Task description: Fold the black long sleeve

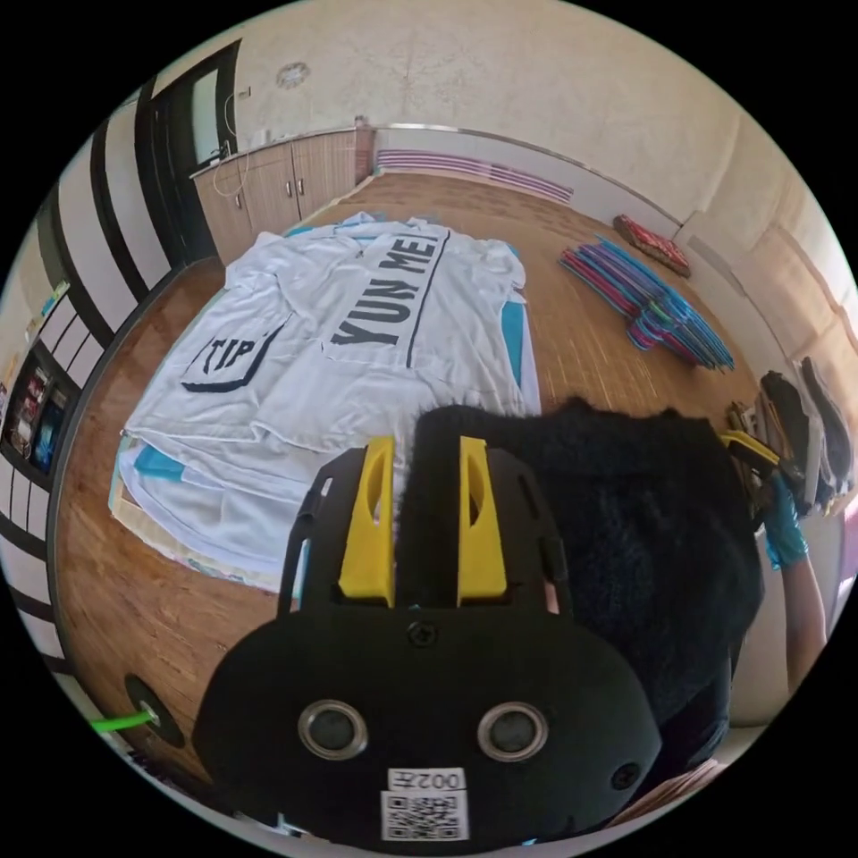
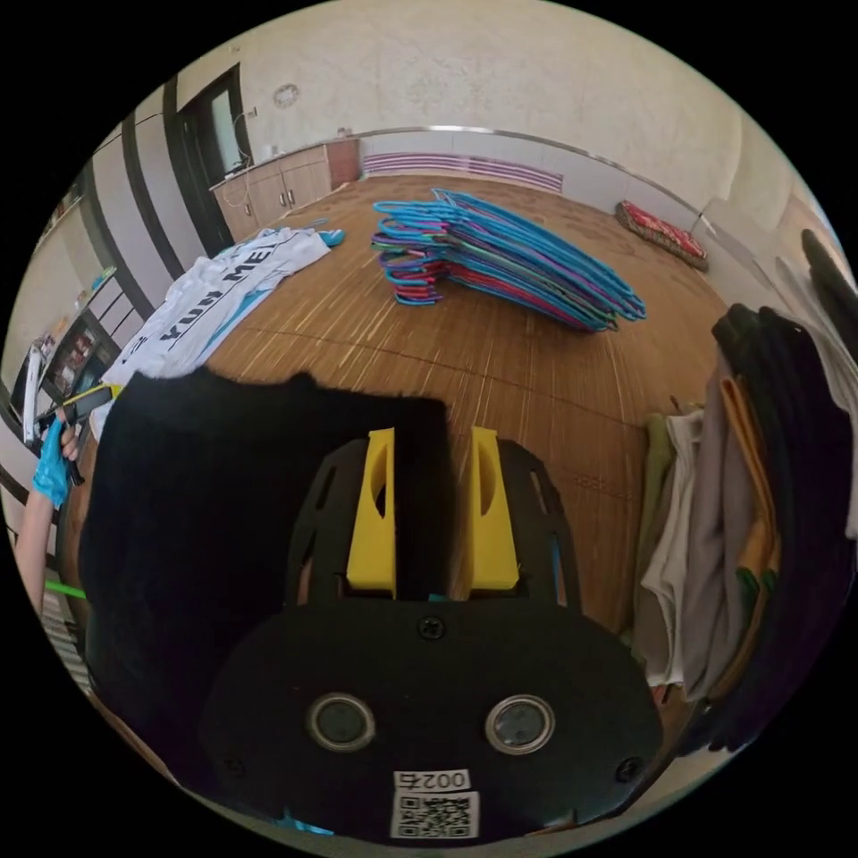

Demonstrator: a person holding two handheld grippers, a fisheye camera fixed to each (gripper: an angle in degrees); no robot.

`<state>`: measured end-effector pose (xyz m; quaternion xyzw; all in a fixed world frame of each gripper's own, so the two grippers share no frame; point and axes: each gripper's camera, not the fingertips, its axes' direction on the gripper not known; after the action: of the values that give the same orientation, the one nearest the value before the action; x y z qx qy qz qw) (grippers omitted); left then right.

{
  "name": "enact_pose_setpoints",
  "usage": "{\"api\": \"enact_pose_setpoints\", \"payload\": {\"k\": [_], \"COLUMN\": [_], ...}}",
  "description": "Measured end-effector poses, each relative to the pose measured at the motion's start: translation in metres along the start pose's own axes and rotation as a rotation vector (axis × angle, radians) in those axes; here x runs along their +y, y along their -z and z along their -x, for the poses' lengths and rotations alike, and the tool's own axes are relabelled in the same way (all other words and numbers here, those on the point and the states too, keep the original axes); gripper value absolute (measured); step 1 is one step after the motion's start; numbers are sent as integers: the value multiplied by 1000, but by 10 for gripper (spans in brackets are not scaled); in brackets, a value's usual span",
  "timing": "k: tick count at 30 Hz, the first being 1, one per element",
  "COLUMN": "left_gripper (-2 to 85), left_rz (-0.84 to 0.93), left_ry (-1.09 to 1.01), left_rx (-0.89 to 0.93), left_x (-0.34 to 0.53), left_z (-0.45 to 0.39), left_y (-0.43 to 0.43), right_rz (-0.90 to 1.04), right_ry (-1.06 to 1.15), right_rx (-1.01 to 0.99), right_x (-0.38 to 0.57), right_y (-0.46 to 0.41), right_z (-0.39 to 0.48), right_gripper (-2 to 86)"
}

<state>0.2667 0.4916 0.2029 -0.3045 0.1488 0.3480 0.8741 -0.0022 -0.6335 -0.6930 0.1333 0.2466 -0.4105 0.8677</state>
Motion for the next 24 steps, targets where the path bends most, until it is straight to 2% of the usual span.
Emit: {"api": "enact_pose_setpoints", "payload": {"k": [3, 5, 9, 12, 17, 24], "left_gripper": [71, 43, -2, -8, -9, -9], "left_rz": [34, 24, 27, 19, -53, -16], "left_ry": [-8, -11, -58, -107, -145, -97], "left_rx": [-13, 20, 38, -40, -188, -175], "left_x": [-9, -14, -21, -25, -25, -35], "left_z": [-2, -2, -9, -20, -34, -22], "left_y": [-21, -29, -37, -40, -37, -48], "right_rz": [69, 98, 89, 58, -61, 1], "right_ry": [-26, -45, -55, -20, 62, 81], "right_rx": [-42, -87, -153, -120, 116, 89], "right_x": [-24, -33, -43, -48, -51, -68], "right_y": [-27, -39, -54, -57, -51, -73], "right_z": [-11, -15, -16, -11, 6, 0], "right_gripper": [128, 117, 63, 33, 15, 21]}}
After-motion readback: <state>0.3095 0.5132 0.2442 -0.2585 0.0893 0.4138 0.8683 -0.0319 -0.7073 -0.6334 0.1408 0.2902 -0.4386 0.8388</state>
